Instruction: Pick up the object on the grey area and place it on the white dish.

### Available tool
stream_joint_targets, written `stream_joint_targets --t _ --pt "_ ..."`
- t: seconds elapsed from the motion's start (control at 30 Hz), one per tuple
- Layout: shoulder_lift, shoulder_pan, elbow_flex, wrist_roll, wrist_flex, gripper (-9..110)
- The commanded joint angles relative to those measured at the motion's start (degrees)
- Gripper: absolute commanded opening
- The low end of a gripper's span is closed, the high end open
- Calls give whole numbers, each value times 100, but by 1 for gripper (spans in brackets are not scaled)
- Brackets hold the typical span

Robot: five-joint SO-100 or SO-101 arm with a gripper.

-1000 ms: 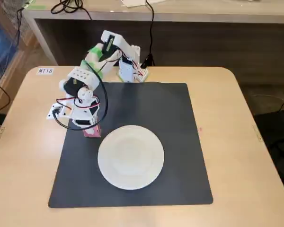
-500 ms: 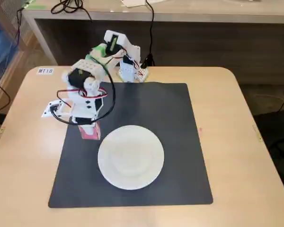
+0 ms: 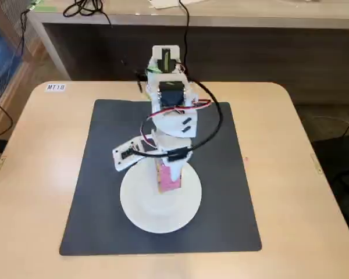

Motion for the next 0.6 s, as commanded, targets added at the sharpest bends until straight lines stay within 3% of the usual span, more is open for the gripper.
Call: stream_joint_targets --t 0.0,0.57 --pt "-255 -255 -615 35 -35 0" --pt "-1063 -158 -1143 -132 9 0"
